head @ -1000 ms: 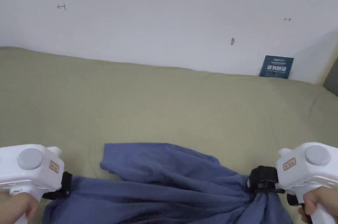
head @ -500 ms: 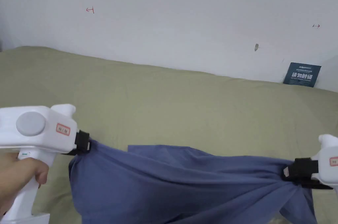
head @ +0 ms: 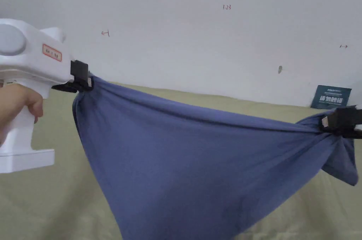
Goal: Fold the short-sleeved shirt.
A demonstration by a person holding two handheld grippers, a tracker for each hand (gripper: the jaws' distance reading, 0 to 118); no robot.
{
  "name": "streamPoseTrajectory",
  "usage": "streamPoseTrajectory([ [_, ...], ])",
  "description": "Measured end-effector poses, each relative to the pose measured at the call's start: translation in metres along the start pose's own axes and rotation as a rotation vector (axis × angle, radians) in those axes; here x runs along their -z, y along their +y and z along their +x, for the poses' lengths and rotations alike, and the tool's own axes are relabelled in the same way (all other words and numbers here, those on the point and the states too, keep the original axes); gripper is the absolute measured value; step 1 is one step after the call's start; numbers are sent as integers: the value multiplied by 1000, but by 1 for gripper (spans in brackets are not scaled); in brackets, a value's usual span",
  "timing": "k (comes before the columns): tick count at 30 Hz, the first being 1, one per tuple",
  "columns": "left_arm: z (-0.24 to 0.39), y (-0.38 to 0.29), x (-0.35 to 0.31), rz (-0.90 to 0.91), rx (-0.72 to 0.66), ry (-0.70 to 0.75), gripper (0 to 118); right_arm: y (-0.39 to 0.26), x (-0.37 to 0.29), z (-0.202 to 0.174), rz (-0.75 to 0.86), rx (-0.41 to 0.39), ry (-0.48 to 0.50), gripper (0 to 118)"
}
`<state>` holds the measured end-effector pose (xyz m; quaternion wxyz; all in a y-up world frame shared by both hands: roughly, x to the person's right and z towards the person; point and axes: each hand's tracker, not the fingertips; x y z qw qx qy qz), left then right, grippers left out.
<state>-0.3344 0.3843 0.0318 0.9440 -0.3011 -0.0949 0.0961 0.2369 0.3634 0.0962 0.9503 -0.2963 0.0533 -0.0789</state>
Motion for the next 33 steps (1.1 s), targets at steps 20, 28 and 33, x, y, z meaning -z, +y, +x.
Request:
streamPoseTrajectory([
  [20,24,61,7,154,21,13,3,86,28,3,191,1,-45,9],
  [28,7,17,25,75,16,0,3,38,39,12,134,22,-20,9],
  [33,-11,-34,37,2,-13,1,3,-7,42,25,92,78,10,9],
])
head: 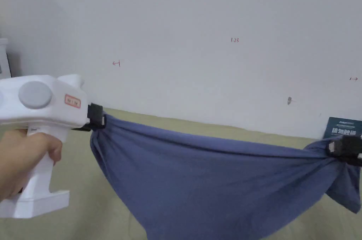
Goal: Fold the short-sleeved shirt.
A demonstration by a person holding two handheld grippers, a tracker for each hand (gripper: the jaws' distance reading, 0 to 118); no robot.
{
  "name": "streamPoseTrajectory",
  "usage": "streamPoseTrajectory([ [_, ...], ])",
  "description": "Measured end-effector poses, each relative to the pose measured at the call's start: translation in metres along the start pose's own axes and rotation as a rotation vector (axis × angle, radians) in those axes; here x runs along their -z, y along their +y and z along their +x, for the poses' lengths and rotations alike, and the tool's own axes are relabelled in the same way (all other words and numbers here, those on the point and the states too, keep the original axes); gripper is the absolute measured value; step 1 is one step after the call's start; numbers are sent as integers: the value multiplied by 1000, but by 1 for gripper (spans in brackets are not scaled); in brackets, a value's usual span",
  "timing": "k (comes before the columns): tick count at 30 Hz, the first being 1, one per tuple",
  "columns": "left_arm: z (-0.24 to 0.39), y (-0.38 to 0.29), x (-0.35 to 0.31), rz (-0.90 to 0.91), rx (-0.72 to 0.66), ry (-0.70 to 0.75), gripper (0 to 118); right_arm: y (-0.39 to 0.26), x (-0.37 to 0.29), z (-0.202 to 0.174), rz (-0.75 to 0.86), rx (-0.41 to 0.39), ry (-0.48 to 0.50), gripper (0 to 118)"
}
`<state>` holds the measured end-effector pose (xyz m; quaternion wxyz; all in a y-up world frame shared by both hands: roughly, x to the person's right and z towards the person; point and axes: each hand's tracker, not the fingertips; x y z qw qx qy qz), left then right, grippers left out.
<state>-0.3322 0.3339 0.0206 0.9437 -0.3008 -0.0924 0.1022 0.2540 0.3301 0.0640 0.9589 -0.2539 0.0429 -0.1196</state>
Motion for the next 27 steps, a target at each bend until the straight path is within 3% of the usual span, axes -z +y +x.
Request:
streamPoseTrajectory([
  [14,-23,-162,-36,-171,-110,-58,3,-145,-57,25,-218,-12,-39,10],
  [19,-34,-222,-48,-265,-181,-37,3,-199,-63,41,-317,53,-52,10],
  [27,-48,-288,-68,-387,-318,16,3,-247,-76,49,-387,93,-56,10],
])
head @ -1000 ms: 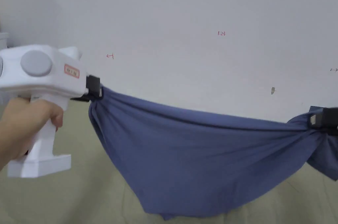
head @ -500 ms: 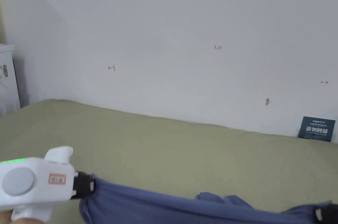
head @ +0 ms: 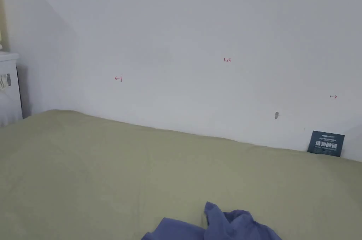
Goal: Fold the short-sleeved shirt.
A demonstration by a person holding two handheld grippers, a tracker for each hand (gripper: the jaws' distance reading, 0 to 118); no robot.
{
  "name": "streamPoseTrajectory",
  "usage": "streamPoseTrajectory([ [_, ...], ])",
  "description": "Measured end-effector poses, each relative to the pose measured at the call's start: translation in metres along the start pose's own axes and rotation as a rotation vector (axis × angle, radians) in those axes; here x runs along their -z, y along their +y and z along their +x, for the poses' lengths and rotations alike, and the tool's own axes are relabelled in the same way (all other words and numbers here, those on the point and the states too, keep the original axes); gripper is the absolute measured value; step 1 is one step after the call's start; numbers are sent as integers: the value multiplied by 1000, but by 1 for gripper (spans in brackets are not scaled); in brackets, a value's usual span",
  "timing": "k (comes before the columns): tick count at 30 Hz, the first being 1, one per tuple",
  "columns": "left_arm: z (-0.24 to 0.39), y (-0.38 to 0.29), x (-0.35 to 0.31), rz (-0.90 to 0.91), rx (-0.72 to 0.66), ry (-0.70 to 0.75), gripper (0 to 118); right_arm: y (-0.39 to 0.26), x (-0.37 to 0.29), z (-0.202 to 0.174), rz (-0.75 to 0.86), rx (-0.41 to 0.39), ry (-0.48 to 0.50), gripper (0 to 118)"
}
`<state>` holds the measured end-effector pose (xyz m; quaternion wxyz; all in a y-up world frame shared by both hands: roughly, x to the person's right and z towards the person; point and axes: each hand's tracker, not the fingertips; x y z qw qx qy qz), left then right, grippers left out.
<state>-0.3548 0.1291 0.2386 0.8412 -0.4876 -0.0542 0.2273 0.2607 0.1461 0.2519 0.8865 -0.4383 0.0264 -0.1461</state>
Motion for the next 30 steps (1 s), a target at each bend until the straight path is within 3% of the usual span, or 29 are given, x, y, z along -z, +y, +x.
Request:
streamPoseTrajectory([
  [2,-3,-12,-1,17,-17,-15,6,-4,-3,-1,10,21,10,17],
  [3,-1,-16,-2,18,-8,-17,21,-6,-7,-1,27,48,18,28],
  [4,1,-19,-4,26,4,-13,65,-7,-11,-1,36,65,16,53],
  [5,5,-22,-10,76,29,21,95,-8,-20,-4,86,75,-7,76],
  [6,11,-25,-17,129,57,33,106,-9,-30,-8,137,52,-6,93],
  [7,15,-27,-25,184,77,35,106,-9,-41,-13,187,16,-4,103],
  [10,40,-26,-61,445,171,-48,106,-14,-83,-45,440,-174,-21,102],
  [14,77,-41,-96,795,359,23,105,-29,-121,-89,696,-358,-134,102],
  [15,88,-49,-102,858,410,41,104,-37,-127,-99,751,-387,-155,100],
  [16,94,-55,-103,874,435,50,103,-43,-131,-104,772,-409,-162,91],
  [17,101,-61,-104,878,459,53,99,-51,-132,-110,786,-442,-177,73],
  [18,104,-66,-102,863,464,43,90,-56,-131,-114,791,-460,-200,42],
  [19,106,-70,-100,858,465,37,55,-62,-131,-119,798,-463,-226,0],
  [20,110,-77,-96,854,471,43,11,-69,-129,-123,833,-468,-275,0],
  [21,111,-81,-92,837,488,84,0,-75,-128,-123,825,-421,-260,0],
  [24,102,-92,-87,838,503,105,0,-86,-129,-119,810,-304,-155,0],
  [27,76,-73,-88,759,478,87,0,-91,-131,-115,786,-311,-159,0],
  [28,72,-65,-91,735,458,48,6,-91,-131,-114,776,-318,-154,0],
  [29,54,-55,-92,723,403,-12,19,-91,-132,-112,767,-325,-152,0],
  [30,39,-41,-90,663,362,-75,39,-90,-132,-110,760,-336,-149,0],
])
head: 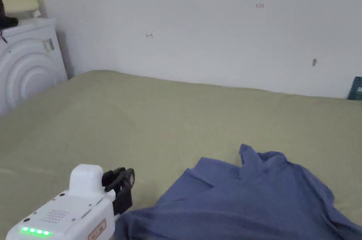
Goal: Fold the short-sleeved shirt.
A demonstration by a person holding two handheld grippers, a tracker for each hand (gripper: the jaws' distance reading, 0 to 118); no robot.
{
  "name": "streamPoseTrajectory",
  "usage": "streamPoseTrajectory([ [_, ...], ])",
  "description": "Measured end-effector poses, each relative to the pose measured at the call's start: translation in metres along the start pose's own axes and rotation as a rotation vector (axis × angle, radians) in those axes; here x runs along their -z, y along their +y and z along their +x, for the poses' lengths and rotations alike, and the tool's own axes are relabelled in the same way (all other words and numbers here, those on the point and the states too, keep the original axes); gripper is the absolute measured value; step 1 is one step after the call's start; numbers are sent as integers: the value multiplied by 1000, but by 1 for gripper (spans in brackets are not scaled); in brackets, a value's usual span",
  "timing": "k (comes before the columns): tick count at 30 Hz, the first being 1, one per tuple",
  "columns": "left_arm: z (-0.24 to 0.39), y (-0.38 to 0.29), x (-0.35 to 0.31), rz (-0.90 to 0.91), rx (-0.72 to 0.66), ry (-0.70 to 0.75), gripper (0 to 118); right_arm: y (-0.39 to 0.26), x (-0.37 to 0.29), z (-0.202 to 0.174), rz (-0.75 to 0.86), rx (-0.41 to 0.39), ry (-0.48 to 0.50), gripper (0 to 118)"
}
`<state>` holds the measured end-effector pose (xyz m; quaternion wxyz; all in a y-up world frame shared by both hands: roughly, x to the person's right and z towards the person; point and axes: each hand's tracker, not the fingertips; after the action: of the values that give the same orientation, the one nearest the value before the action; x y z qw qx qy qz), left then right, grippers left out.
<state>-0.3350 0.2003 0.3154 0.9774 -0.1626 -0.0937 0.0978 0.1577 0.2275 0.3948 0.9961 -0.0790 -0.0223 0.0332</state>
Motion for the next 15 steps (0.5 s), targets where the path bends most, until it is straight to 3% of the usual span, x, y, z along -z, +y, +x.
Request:
streamPoseTrajectory([
  [1,-15,9,9,-114,-40,-34,77,-1,0,1,1,-17,5,0],
  [2,-22,15,17,-190,-60,-19,97,-2,0,1,3,-26,3,0],
  [3,-28,17,29,-318,-60,43,102,-3,0,2,-2,-32,10,0],
  [6,-37,11,62,-491,-12,193,102,-6,7,3,-34,-10,34,0],
  [12,-22,-46,114,-822,-26,108,101,-18,19,-1,-118,9,52,0],
  [14,-16,-61,118,-840,-18,99,85,-20,21,-1,-137,6,54,0],
  [15,-12,-66,117,-818,-15,106,57,-20,22,-1,-145,3,52,0],
])
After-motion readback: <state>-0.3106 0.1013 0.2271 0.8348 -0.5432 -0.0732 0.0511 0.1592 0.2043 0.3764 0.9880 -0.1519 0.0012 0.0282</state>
